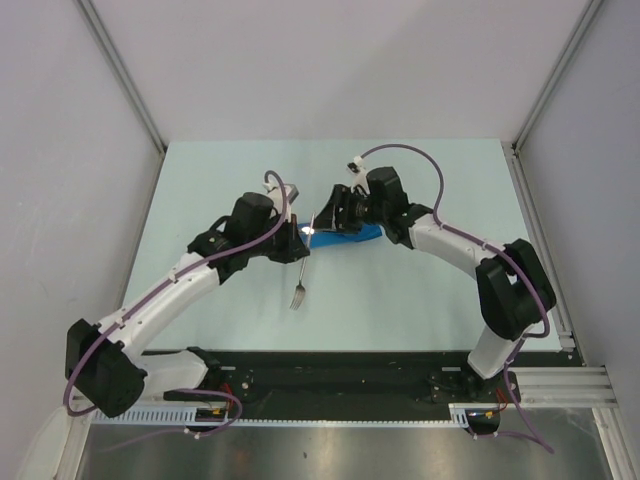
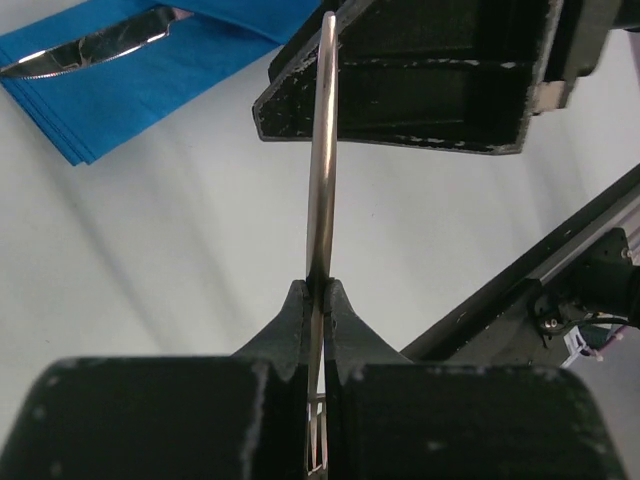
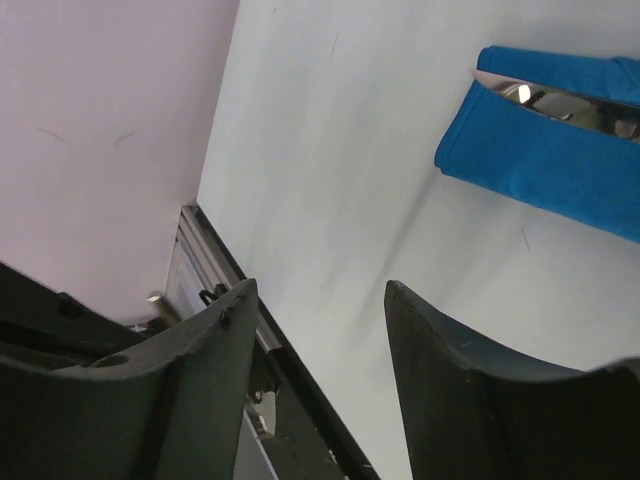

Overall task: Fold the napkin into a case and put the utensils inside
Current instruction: Pass from the left arm to the right

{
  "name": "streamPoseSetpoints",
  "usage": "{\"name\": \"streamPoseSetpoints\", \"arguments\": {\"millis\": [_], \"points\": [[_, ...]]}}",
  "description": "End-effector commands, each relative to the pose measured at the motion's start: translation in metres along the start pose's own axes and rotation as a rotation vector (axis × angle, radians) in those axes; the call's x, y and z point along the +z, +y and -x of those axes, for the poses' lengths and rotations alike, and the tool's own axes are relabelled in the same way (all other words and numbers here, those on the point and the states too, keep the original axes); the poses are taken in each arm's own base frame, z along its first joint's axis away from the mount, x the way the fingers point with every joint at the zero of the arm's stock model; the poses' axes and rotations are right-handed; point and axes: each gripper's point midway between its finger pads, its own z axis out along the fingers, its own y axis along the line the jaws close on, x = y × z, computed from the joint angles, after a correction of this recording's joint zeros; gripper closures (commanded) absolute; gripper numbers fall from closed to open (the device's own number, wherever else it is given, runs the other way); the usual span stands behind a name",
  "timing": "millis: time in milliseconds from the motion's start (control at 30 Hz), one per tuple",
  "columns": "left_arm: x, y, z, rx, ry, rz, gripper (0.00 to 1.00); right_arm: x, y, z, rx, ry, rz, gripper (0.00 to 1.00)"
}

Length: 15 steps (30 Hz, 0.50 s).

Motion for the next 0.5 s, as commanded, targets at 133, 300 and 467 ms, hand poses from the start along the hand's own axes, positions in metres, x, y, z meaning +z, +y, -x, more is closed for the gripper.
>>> {"name": "streamPoseSetpoints", "arguments": {"millis": [133, 300, 467], "points": [[0.004, 0.003, 0.016, -0.002, -0.045, 0.06, 1.0, -0.036, 0.029, 0.018, -0.016, -0.133, 0.006, 0.44], [0.004, 0.0, 0.012, 0.004, -0.027, 0.041, 1.0, -0.05, 0.039, 0.021, -0.104, -0.17, -0.012, 0.29], [0.006, -0.01, 0.004, 0.02, 0.005, -0.025, 1.0, -0.031, 0.049, 0.012, -0.067, -0.107, 0.062, 0.34]]}}
